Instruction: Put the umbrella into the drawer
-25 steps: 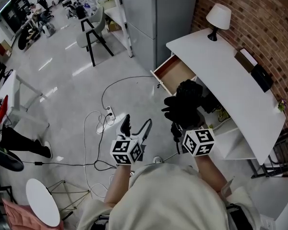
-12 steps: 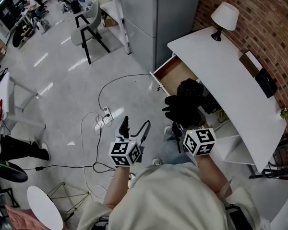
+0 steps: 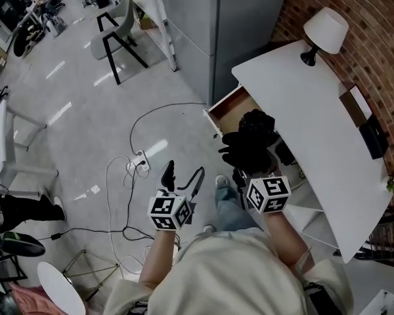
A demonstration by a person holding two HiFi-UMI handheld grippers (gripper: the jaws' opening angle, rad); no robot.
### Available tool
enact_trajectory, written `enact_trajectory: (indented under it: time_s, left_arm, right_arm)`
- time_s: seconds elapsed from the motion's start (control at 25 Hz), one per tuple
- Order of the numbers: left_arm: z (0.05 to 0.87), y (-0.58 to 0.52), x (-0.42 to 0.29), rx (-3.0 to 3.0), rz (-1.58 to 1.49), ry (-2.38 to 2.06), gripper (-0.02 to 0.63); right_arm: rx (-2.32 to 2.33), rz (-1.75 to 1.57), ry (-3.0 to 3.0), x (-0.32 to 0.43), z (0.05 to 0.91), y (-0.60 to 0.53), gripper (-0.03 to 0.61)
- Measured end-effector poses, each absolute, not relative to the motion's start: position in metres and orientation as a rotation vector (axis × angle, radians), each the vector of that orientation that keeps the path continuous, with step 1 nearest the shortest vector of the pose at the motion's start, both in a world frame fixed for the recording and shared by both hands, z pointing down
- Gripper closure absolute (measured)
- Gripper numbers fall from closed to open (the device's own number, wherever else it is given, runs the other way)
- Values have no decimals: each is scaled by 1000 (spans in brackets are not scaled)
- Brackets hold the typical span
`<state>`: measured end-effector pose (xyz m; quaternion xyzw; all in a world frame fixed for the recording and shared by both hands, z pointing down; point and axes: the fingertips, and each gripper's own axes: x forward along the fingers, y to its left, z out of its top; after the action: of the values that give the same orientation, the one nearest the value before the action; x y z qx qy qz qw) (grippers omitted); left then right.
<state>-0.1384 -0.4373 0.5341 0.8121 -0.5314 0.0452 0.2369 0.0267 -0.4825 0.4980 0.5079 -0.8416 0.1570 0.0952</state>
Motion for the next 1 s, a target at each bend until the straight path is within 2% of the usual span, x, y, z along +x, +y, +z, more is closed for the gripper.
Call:
enact_trajectory:
  time_s: [0.52, 1.0]
  left_arm:
    - [567, -551, -130, 2131, 158, -1491, 215]
    - [626, -596, -112, 2026, 191, -1457, 215]
  right_arm:
    - [1436, 578, -2398, 35, 582, -620, 331]
    - [1330, 743, -2167, 49, 731, -681, 331]
